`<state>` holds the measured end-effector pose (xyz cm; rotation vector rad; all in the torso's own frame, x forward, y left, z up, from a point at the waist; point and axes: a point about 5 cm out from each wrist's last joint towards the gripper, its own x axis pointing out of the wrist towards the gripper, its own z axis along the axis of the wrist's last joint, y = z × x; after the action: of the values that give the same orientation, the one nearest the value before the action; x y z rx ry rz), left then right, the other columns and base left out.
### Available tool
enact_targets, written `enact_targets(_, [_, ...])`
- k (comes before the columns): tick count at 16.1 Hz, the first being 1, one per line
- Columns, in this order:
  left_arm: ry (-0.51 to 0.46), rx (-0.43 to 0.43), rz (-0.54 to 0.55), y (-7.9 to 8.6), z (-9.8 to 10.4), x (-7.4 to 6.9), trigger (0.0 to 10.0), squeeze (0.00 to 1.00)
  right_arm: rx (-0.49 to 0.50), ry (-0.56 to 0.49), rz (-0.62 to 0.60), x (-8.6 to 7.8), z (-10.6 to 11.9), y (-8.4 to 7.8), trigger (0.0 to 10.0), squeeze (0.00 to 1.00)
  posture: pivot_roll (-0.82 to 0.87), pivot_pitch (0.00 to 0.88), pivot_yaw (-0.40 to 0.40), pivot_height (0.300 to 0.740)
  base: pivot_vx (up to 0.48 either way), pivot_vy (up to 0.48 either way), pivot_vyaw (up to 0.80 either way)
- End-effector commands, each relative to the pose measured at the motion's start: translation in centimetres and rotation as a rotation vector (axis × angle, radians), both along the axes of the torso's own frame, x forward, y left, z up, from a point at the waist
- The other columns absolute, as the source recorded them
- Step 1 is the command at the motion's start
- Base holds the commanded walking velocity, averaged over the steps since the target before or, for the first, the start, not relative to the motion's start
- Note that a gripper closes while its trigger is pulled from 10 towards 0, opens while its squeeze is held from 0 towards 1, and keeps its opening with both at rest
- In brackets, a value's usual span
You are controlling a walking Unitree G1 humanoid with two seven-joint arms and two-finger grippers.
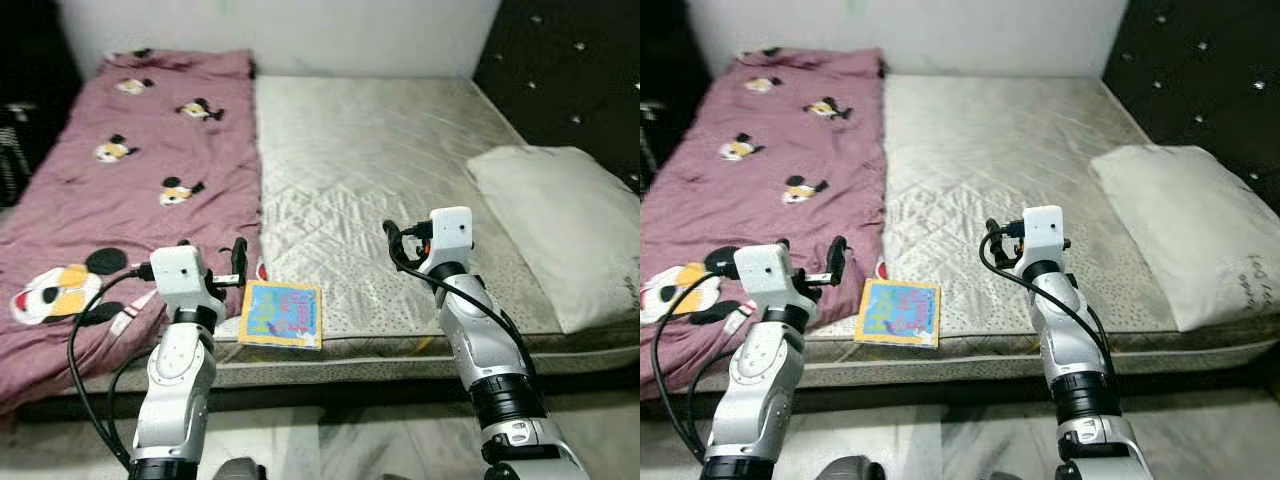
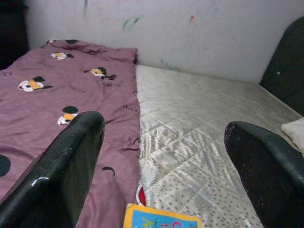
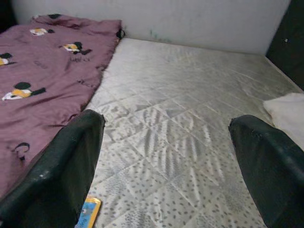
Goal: Clean up the room
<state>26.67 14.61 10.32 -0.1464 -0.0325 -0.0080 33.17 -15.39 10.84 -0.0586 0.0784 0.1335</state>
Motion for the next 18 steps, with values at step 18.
enact_targets(18, [-0.001,0.002,-0.006,-0.28,0.06,0.17,10.0,0.0,-0.008,-0.001,0.005,0.28,0.19,-0.12,10.0,0.0,-0.07,0.003,-0.026,0.74,0.167,0.016,0.0])
